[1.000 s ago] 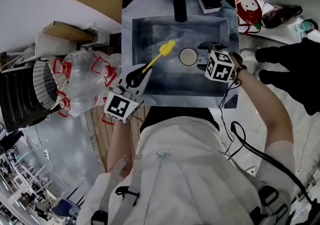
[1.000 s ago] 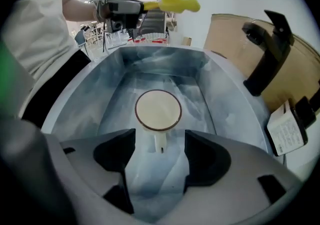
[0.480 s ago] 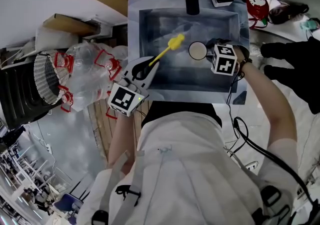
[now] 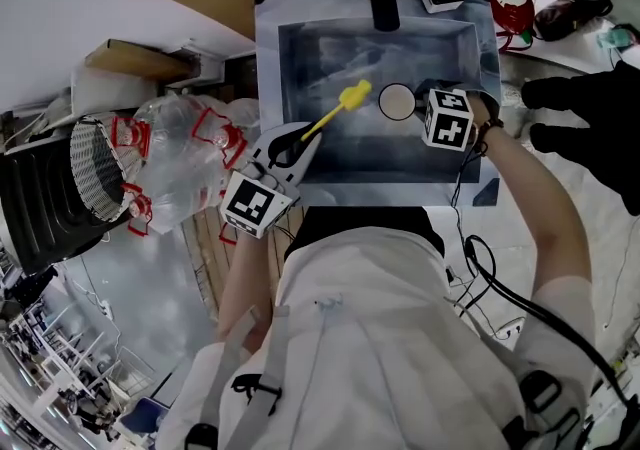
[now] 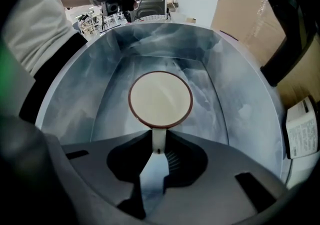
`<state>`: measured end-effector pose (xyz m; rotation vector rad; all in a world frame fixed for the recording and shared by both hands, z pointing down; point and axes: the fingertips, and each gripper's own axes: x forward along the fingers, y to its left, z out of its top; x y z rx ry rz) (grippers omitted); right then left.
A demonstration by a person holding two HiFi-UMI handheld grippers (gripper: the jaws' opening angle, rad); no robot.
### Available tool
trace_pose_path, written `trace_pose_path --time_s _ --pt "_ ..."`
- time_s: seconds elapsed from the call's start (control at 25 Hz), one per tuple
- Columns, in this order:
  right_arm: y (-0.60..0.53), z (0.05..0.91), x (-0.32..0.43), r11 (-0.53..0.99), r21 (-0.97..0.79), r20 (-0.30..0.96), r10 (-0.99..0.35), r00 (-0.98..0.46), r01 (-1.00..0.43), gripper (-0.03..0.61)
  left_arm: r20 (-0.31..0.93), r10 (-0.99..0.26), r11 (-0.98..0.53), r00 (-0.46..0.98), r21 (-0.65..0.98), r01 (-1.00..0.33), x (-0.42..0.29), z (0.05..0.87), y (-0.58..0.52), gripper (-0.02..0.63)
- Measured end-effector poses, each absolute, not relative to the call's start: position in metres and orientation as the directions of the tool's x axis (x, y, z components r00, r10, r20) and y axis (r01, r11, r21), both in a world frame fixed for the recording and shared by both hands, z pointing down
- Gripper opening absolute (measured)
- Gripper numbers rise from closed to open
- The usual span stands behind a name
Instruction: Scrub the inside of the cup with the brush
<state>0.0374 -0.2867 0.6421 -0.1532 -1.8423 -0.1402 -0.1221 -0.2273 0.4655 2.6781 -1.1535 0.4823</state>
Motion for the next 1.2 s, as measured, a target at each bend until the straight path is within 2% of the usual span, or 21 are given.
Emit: trace_pose_path --time_s 0.52,1.2 --pt "-0.276 0.632 0.038 0.975 0.064 0.961 -0.003 -0.276 0.214 0.067 0.416 -0.599 -0.740 0.684 0.038 -0.672 -0.112 0.474 -0.225 0.038" --pt "-0.265 0.592 0.029 0.980 0.070 0.922 0.008 -0.387 0.187 0.066 0.518 -0.466 -0.822 0.717 0.046 -0.568 -0.099 0.498 -0.220 0.038"
